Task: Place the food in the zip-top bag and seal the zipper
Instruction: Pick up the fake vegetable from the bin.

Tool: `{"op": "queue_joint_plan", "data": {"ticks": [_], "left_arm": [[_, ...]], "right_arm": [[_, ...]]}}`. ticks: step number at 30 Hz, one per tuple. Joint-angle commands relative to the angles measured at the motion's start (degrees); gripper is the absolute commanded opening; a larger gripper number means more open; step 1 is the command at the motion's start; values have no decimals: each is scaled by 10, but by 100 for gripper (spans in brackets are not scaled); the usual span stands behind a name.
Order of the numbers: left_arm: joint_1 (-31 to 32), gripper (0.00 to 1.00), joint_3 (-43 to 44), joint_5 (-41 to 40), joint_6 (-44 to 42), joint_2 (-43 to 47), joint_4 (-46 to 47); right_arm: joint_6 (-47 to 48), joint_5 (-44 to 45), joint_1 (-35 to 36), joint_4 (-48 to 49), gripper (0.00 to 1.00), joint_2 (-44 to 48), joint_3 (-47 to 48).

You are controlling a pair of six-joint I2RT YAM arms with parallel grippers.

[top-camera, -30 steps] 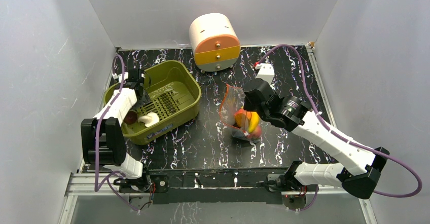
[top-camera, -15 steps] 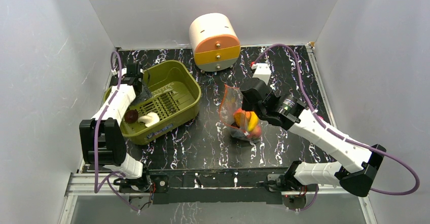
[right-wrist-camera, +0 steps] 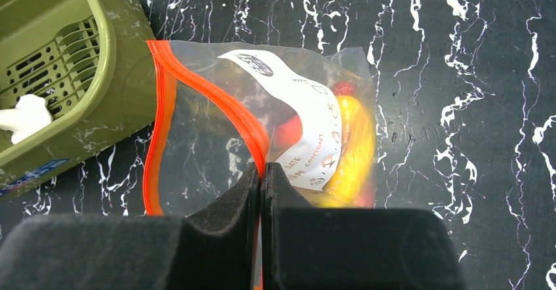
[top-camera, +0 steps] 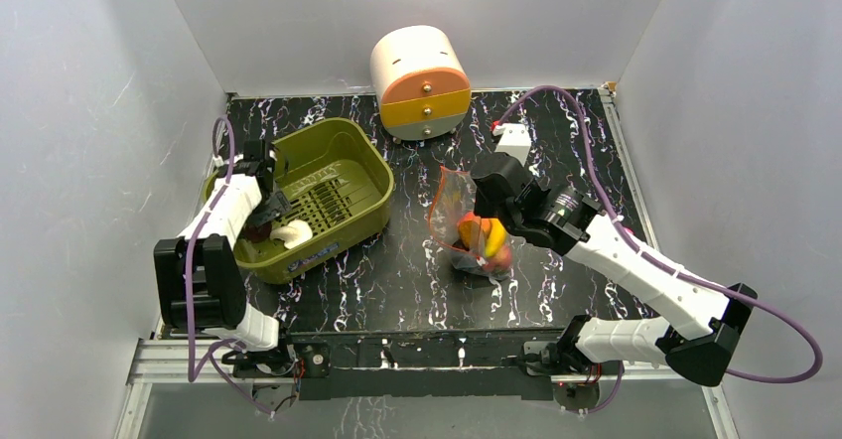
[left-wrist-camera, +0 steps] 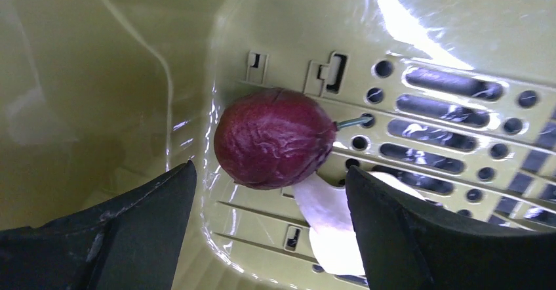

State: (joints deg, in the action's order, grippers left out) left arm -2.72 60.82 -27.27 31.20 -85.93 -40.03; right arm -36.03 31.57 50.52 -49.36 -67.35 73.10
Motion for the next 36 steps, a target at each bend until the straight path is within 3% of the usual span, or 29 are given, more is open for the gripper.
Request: {"op": "queue_joint_plan", "data": {"ticks": [1,7,17,19,23,27,30,36], "left_arm": [[-9,82,-27,9,-24,16,19],[-8,78,-45,41,-50,11,74],[-9,57,-38,85,-90,-3,125],[-8,59,-38,86,-90,-4,127],[-8,70,-43,73,-83,-8,129],[-8,74,-39,74,-86,-14,132],[-8,72,-35,77,-89,-18,134],[-8,59,-36,94,-94,-19,135]], "right_arm": [[-2,15,1,28,0,24,11],[-6,15,1,27,0,25,11],[-11,12,1,26,0,27,10],[-11,11,1,26,0,28,9],[-12,10,1,27,0,31,9],[-14,10,1,25,0,33,8],[-17,9,1,24,0,37,6],[-21,10,1,22,0,43,4]]}}
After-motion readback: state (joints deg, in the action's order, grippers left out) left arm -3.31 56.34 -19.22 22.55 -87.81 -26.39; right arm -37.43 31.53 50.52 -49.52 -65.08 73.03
